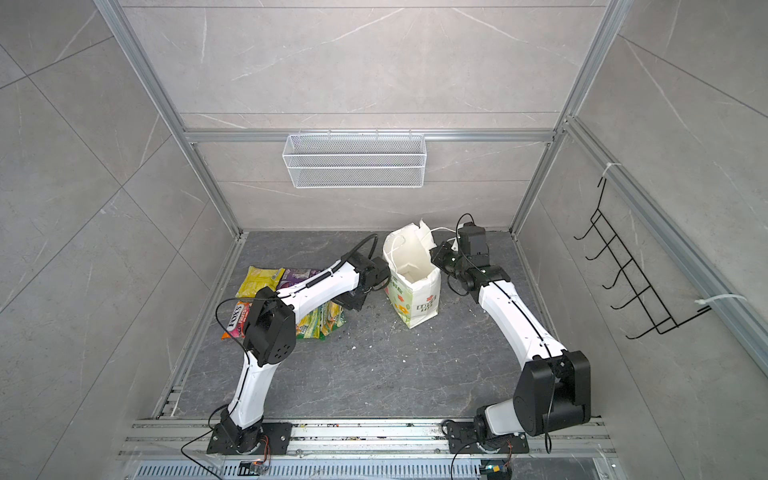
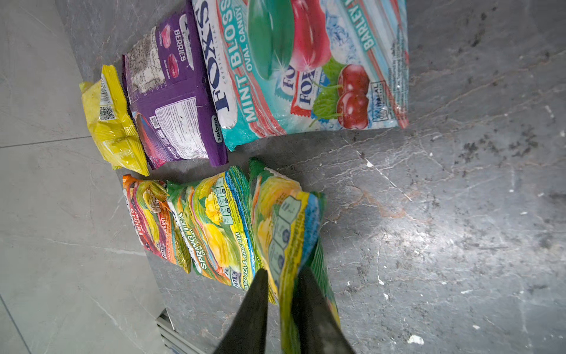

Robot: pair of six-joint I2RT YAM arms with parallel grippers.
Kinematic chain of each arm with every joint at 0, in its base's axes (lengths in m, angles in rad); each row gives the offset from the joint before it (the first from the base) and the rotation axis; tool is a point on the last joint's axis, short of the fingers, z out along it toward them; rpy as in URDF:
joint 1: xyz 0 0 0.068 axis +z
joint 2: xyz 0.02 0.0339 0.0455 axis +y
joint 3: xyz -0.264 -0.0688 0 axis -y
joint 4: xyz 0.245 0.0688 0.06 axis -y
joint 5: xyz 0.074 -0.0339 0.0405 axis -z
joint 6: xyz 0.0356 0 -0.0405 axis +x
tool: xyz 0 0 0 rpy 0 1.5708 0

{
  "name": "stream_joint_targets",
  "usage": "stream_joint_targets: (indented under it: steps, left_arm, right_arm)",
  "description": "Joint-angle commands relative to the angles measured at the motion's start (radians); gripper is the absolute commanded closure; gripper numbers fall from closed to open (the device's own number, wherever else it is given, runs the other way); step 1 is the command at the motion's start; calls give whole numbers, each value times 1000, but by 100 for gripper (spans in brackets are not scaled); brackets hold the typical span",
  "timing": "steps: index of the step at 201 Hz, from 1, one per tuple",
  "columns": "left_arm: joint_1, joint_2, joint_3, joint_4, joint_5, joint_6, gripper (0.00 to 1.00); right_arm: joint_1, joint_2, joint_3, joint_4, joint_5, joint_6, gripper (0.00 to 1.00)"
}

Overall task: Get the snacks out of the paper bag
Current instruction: 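Lower the green packet beside the other Spring Tea packet and open the left gripper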

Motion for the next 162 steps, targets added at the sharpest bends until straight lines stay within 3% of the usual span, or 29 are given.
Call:
stream_joint_targets:
  steps: [1,75,94,108,150,162]
  left_arm:
    - [-7,-23,37,-12,9,18,70]
    - [-75,-180,27,81,11,106,68]
    - [-84,-327,-133,284,86,163,68]
    - [-71,-450,-290,473,209,212,67]
    - [16,-719,-671,904,341,268,60]
    - [43,-808,-787,1054,374,277,50]
  right_arm:
    - [-3,-13,0,-12,13,-32,73]
    - [-4,-44,12,-49,34,-56,63]
    - [-4,-56,14,-63,39,-65,63]
    - [-4,-62,11,-66,35,-70,63]
    - [-3,-112,-17,-37,24,-82,61]
    - [-4,-121,-8,-48,24,-96,60]
